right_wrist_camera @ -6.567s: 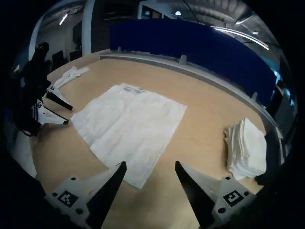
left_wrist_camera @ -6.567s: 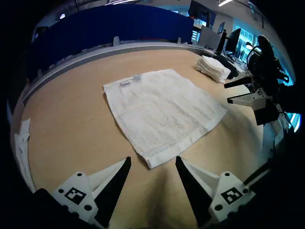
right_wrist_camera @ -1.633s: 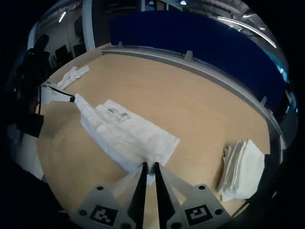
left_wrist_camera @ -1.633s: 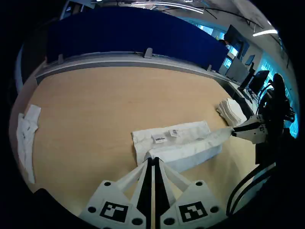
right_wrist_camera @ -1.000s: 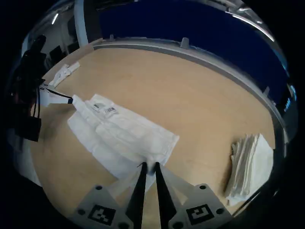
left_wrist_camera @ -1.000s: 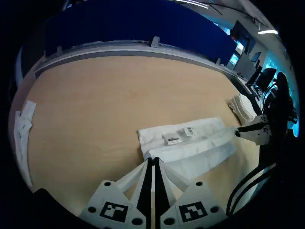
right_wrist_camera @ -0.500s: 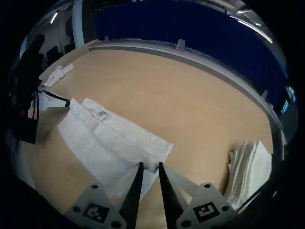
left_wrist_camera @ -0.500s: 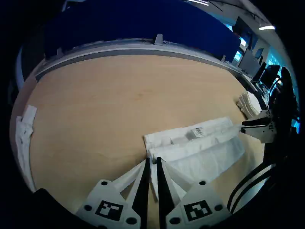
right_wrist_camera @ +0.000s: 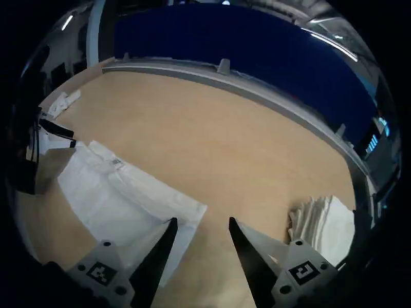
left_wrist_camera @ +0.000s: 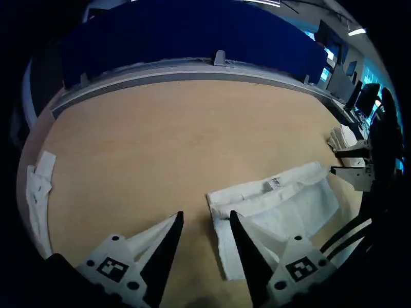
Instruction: Fold towel
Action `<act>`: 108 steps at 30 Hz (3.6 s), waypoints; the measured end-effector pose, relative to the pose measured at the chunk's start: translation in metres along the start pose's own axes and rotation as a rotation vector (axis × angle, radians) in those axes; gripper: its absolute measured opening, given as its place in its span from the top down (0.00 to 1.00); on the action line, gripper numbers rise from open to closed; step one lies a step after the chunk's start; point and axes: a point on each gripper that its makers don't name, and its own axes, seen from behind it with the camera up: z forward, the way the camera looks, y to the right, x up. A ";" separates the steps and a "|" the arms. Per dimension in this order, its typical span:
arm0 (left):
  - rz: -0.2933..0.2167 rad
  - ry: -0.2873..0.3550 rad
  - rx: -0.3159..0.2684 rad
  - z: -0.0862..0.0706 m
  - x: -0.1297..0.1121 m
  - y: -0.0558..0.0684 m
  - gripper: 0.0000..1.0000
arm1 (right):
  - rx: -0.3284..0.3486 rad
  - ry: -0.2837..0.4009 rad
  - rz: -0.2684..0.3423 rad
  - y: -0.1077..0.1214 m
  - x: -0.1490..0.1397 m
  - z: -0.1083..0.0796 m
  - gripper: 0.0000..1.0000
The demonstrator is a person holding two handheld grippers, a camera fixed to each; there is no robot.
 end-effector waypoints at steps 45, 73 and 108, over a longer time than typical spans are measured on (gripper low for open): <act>-0.043 0.052 0.043 -0.096 -0.042 -0.008 0.05 | 0.009 0.053 0.057 -0.023 -0.046 -0.102 0.00; -0.173 0.073 0.231 -0.180 -0.105 -0.077 0.05 | 0.196 -0.060 -0.065 -0.065 -0.077 -0.050 0.15; -0.207 0.082 0.217 -0.191 -0.110 -0.082 0.05 | 0.224 0.018 -0.085 -0.077 -0.016 -0.060 0.92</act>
